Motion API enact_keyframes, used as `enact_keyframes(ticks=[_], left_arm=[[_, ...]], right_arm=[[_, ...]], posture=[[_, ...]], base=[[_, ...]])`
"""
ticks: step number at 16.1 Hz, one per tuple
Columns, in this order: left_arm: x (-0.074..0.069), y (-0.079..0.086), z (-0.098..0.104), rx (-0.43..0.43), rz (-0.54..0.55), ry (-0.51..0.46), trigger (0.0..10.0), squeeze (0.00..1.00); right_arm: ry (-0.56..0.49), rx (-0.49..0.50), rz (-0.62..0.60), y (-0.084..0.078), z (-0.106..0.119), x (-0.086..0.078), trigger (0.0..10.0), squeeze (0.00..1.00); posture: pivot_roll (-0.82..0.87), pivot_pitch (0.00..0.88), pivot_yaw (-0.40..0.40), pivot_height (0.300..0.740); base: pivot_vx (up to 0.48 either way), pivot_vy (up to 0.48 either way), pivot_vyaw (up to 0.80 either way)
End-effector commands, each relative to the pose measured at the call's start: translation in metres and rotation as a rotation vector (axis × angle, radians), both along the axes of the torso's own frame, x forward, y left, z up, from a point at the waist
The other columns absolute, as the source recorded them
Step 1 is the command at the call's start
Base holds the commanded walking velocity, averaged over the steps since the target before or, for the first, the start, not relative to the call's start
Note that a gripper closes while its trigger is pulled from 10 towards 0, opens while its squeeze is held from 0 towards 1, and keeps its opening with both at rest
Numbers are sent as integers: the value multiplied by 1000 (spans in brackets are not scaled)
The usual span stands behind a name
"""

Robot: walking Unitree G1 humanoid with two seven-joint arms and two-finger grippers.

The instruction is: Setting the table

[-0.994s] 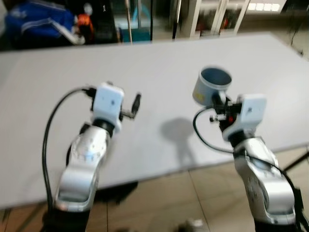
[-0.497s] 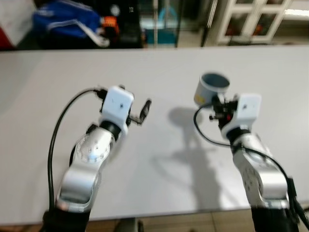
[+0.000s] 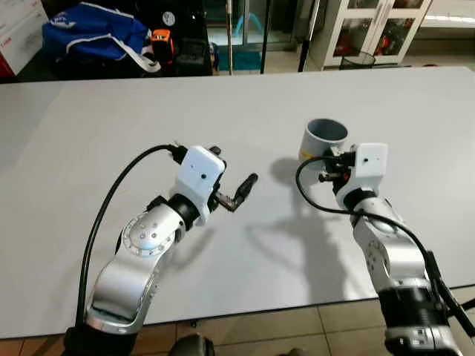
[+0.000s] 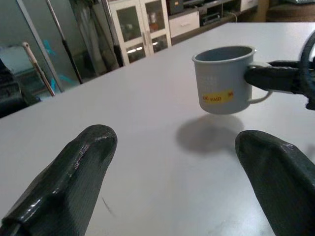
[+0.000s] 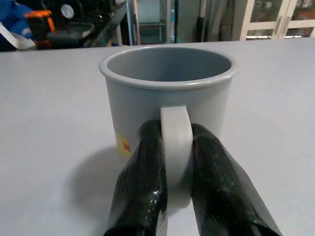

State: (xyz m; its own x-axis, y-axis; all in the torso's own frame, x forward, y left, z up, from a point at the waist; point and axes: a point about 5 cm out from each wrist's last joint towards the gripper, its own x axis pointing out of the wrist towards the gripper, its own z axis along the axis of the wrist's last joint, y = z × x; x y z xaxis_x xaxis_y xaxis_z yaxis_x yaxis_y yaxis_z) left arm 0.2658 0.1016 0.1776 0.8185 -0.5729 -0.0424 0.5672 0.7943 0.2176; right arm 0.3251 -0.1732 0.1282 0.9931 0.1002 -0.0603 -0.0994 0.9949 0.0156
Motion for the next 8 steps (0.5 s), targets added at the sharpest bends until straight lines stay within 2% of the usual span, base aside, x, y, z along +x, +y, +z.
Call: enact_keyframes(ticks=[1, 5, 8], left_arm=[[-4, -2, 0, 1, -32, 14, 10000, 0], [-12, -3, -9, 33, -100, 69, 10000, 0], [-17, -2, -11, 38, -116, 84, 10000, 0]], right_arm=[[-18, -36, -25, -6, 3, 4, 10000, 0], [19, -94, -33, -9, -12, 14, 10000, 0], [35, -83, -22, -7, -16, 10, 10000, 0]], posture=[[61, 69, -6, 740], [63, 67, -9, 740], [70, 68, -17, 740]], base=[[0, 0, 0], [0, 0, 0], [0, 0, 0]])
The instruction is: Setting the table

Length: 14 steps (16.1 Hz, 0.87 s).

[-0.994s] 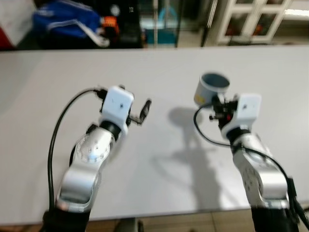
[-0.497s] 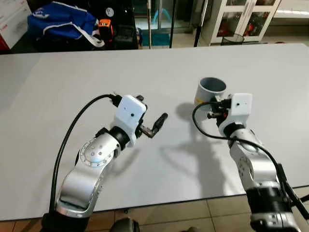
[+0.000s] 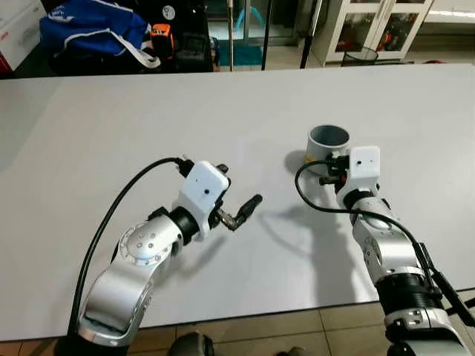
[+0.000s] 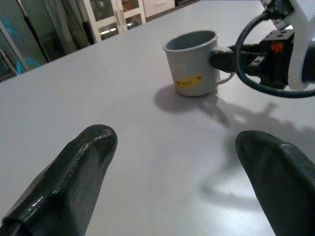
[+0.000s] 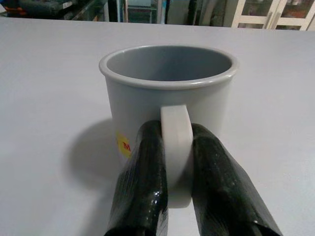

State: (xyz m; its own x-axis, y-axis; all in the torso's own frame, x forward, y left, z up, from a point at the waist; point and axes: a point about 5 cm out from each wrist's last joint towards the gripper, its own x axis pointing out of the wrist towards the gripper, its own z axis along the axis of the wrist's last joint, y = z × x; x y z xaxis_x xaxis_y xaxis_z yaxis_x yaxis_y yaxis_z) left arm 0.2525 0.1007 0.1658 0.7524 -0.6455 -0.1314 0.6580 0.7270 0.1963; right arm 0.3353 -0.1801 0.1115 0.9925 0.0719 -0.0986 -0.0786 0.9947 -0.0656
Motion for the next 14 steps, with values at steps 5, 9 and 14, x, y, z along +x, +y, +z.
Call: enact_keyframes(ticks=[5, 9, 14], left_arm=[[-2, 13, -1, 73, -49, 13, 10000, 0], [0, 19, 7, 115, -88, 4, 10000, 0], [-4, 20, 5, 133, -112, 22, 10000, 0]], right_arm=[[-31, 106, 154, 11, 1, -24, 10000, 0], [-35, 159, 228, 11, 1, -34, 10000, 0], [-29, 58, 270, 17, -2, -36, 10000, 0]], posture=[[59, 86, 12, 740], [59, 121, 6, 740], [62, 118, 7, 740]], base=[[0, 0, 0], [0, 0, 0], [0, 0, 0]])
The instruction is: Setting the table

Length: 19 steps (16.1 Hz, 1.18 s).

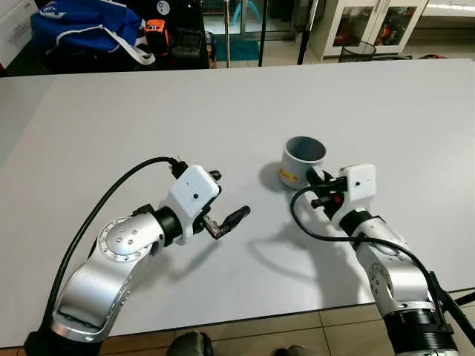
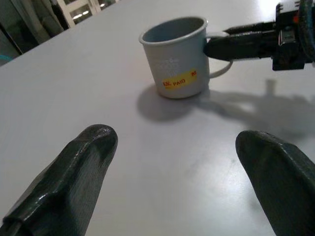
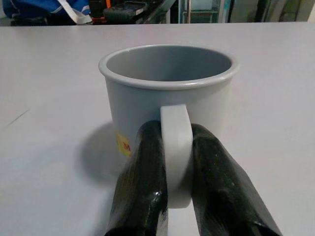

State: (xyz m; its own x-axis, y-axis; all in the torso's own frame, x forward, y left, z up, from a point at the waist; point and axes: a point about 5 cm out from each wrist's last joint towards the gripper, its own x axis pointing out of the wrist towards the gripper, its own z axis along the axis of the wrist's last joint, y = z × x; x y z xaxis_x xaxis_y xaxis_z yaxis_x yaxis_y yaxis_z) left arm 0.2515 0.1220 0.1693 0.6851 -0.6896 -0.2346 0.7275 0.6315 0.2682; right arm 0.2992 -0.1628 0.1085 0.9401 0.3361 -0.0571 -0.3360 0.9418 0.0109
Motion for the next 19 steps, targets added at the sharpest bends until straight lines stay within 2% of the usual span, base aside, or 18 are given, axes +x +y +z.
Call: enact_keyframes(ticks=[1, 4, 9, 13, 14, 19], left_arm=[[-3, -1, 2, 6, -20, 2, 10000, 0], [-12, 3, -5, 22, -90, 81, 10000, 0], [-19, 11, -10, 14, -144, 128, 10000, 0], [-26, 24, -4, 32, -172, 120, 10000, 0], [-27, 29, -3, 50, -171, 120, 10000, 0], [-28, 23, 3, 45, -187, 112, 10000, 0]], right_arm=[[-7, -21, 7, 0, 1, 0, 10000, 0], [0, -11, 44, -2, -1, -8, 10000, 0], [1, 1, 58, -2, -1, -10, 10000, 0], [1, 18, 75, -3, 0, -13, 10000, 0], [-6, 48, 124, 2, 2, -16, 10000, 0], [-6, 65, 207, 13, 1, -23, 10000, 0]], posture=[[61, 120, 10, 740], [60, 117, 7, 740], [61, 114, 9, 740], [66, 116, 11, 740], [68, 118, 11, 740], [66, 120, 13, 740]], base=[[0, 0, 0], [0, 0, 0], [0, 0, 0], [0, 0, 0], [0, 0, 0], [0, 0, 0]])
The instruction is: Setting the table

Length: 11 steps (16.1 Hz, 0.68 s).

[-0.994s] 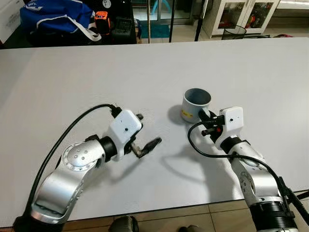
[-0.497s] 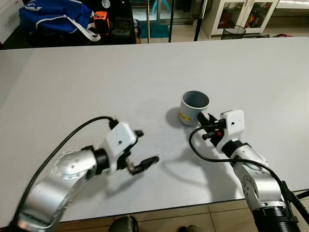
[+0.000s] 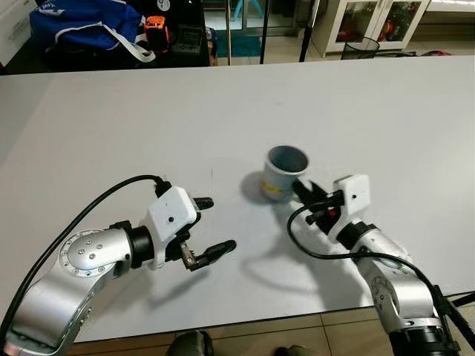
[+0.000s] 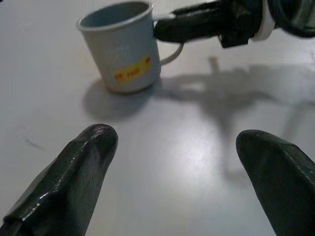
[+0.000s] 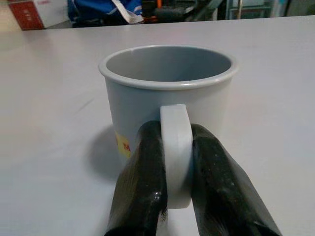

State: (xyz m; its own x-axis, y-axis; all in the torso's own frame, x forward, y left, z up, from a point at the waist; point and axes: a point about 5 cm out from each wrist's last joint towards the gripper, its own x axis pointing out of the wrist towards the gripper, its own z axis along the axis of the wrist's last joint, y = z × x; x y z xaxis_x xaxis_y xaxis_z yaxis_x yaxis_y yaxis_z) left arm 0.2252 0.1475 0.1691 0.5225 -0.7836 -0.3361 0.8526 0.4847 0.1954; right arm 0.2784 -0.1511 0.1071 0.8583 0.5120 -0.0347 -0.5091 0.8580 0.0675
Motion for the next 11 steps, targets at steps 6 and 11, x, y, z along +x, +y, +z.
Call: enact_keyframes(ticks=[6, 11], left_arm=[[-2, -5, 7, 2, -20, -16, 10000, 0], [0, -4, 9, 1, -18, -21, 10000, 0]], right_arm=[[-33, 13, 1, 7, 4, 1, 10000, 812], [-24, 20, 8, 8, 2, 3, 10000, 1000]], posture=[[66, 124, 11, 740], [68, 126, 11, 740]], base=[[0, 0, 0], [0, 0, 0]])
